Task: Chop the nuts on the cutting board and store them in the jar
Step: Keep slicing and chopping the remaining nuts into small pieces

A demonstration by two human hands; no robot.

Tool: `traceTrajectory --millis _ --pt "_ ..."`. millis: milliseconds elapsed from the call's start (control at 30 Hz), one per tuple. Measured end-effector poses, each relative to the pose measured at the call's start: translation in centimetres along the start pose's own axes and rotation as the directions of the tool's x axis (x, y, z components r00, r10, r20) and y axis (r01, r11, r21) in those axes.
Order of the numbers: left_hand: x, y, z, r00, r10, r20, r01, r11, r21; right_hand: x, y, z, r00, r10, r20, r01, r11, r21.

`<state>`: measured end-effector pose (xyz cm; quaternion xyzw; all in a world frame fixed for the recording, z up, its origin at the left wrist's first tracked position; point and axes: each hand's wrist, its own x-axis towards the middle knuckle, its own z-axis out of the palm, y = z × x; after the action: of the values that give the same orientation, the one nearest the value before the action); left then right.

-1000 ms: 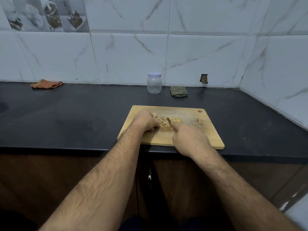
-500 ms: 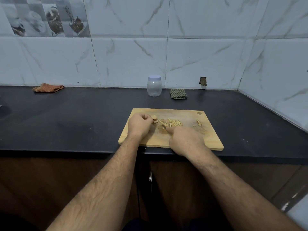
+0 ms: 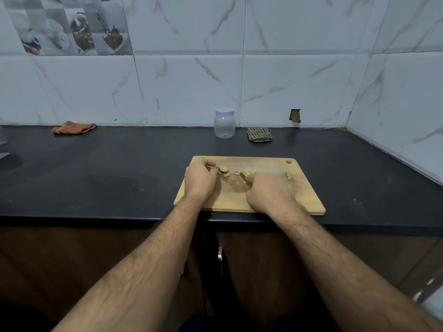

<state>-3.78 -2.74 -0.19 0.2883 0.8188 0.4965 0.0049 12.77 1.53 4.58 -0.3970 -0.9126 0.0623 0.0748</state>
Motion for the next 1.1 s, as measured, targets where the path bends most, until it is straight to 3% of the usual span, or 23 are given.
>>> traceTrajectory --millis 133,433,700,900,1100 --pt "1.0 -0.2 -0.1 0.999 0.033 -0.006 -0.032 0.990 0.140 0.6 -0.8 0.5 0.999 -0.032 -0.002 0.032 0.997 0.068" --pt "1.5 1.7 0.9 0.952 0.184 0.245 -0.274 0.869 0.411 2.6 -1.2 2.3 0.998 0.019 -0.063 -0.005 0.977 0.213" --pt "2.6 1.9 1.5 0.967 0.156 0.202 -0.231 0.869 0.438 3.2 -0.8 2.9 0.997 0.067 -0.045 -0.053 0.964 0.262" --pt "3.3 2.8 1.1 0.961 0.096 0.259 -0.205 0.878 0.433 3.2 -0.9 2.9 0.997 0.048 -0.067 -0.030 0.970 0.243" --pt "2.6 2.7 1.0 0.982 0.108 0.156 -0.169 0.872 0.460 3.1 -0.7 3.0 0.996 0.043 -0.073 -0.023 0.967 0.254"
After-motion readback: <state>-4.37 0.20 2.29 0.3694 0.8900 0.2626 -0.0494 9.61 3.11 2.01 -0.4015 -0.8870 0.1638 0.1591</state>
